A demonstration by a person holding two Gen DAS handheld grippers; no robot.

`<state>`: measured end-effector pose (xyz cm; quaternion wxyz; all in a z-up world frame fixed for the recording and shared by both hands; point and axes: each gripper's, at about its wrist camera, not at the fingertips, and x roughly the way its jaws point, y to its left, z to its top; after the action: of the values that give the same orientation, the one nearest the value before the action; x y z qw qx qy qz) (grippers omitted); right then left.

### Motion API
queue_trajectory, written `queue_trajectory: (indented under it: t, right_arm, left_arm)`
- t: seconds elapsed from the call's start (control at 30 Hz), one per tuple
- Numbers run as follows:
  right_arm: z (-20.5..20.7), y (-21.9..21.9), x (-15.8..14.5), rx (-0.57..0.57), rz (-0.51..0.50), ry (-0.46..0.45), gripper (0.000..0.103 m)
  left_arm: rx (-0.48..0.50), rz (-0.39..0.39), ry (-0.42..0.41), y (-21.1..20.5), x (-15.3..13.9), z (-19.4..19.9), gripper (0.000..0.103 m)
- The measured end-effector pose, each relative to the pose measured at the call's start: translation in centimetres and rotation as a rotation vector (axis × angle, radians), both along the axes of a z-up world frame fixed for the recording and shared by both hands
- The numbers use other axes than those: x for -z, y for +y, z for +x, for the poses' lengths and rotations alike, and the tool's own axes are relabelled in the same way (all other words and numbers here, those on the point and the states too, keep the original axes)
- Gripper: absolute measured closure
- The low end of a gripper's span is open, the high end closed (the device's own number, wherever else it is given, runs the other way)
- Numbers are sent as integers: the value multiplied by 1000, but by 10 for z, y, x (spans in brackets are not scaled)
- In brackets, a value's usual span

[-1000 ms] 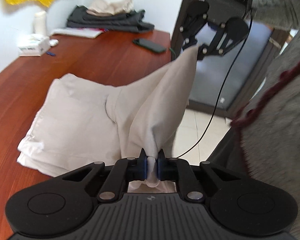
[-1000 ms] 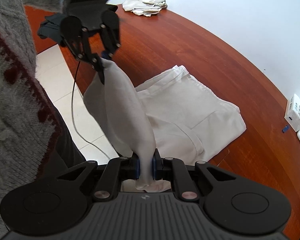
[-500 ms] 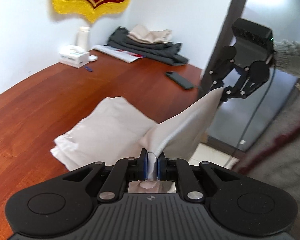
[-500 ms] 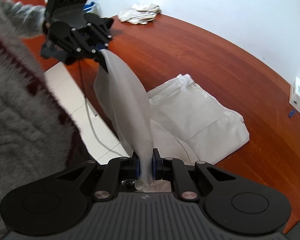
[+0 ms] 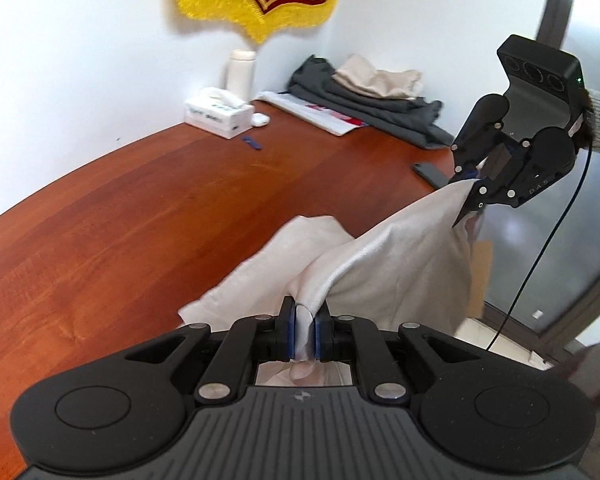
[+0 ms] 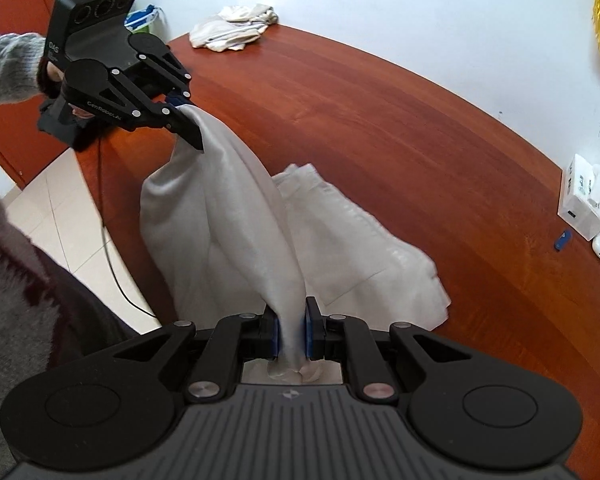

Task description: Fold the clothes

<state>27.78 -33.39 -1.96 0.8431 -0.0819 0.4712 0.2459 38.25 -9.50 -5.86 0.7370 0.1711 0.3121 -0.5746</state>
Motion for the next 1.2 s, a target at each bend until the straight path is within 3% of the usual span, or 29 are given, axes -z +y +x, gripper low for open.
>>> queue_trajectory:
  t: [0.47, 0.7, 0.8, 0.93, 1.07, 1.2]
  right_arm:
    - [94, -48, 61, -2, 67, 120, 89]
    - [119, -64, 95, 33, 90, 143, 80]
    - [122, -64, 99, 47, 78, 109, 69]
    - [121, -68, 99, 95, 62, 46, 57]
    - [116, -68, 92, 138, 18, -38, 55]
    - [102, -57, 75, 155, -49, -161, 55]
  left_arm:
    - [-129, 123, 93, -55, 49, 82, 93]
    - [-181, 176, 136, -75, 77, 110, 87]
    - [-204, 183, 153, -79, 84, 118, 82]
    - [-260, 176, 162, -77, 86, 127, 65]
    - [-319, 137, 167, -65, 77, 135, 62]
    - [-334, 105, 77, -59, 58, 123, 62]
